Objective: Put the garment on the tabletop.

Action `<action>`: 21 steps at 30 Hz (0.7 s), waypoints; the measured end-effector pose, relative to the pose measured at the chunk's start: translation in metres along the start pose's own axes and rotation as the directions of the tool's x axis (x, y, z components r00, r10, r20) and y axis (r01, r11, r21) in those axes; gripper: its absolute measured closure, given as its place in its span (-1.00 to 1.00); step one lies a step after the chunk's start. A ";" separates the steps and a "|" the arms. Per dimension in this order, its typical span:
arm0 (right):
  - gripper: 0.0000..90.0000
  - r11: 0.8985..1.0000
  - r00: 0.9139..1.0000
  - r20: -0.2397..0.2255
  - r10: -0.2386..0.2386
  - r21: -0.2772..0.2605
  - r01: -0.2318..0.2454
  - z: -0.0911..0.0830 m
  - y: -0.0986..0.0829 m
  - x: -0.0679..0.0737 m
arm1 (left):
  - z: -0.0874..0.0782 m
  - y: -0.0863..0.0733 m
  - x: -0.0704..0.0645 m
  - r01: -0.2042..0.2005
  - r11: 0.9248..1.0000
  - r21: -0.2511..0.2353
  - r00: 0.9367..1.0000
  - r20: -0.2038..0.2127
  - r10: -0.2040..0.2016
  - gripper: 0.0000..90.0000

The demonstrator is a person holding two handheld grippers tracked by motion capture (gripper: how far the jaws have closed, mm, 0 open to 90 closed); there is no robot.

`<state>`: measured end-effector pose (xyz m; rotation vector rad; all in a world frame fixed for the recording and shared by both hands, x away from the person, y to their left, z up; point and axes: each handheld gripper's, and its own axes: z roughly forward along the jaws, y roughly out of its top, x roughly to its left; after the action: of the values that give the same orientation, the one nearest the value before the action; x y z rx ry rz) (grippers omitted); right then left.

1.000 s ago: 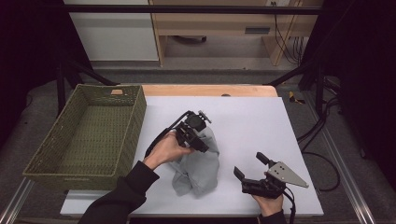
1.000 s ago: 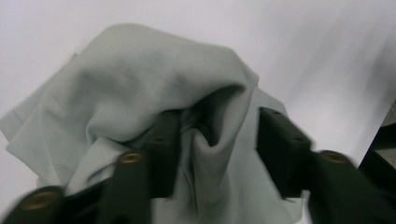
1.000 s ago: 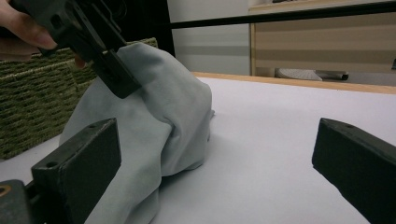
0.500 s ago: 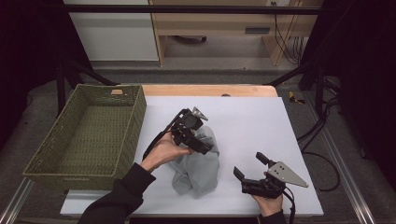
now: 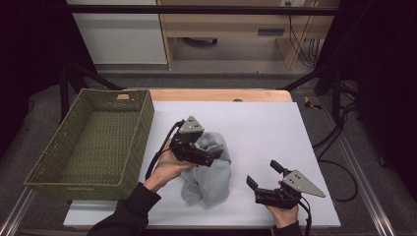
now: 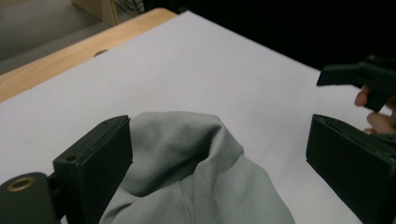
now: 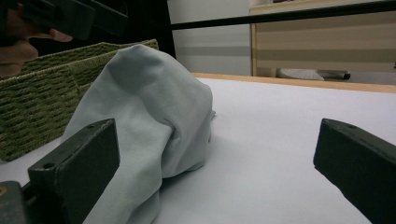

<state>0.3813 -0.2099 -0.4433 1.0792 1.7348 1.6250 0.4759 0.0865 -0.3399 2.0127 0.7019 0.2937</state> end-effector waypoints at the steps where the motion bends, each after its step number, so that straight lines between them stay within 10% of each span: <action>1: -0.99 1.000 1.000 0.003 -0.003 0.002 0.003 0.000 0.000 0.000 | -0.005 -0.004 0.002 0.015 0.999 -0.037 1.000 0.014 -0.014 -0.84; 5: -0.99 1.000 1.000 -0.004 0.026 0.008 -0.026 -0.001 0.001 0.002 | -0.018 -0.014 0.007 0.042 0.992 -0.119 0.999 0.023 -0.039 -0.82; 21: -0.99 1.000 1.000 0.008 -0.002 -0.003 0.002 -0.001 0.002 -0.002 | -0.052 -0.064 0.017 0.060 0.981 -0.182 0.997 -0.030 -0.066 -0.87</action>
<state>0.3816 -0.2120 -0.4418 1.0802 1.7271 1.6194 0.4423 0.1582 -0.3684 1.8130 0.7329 0.3445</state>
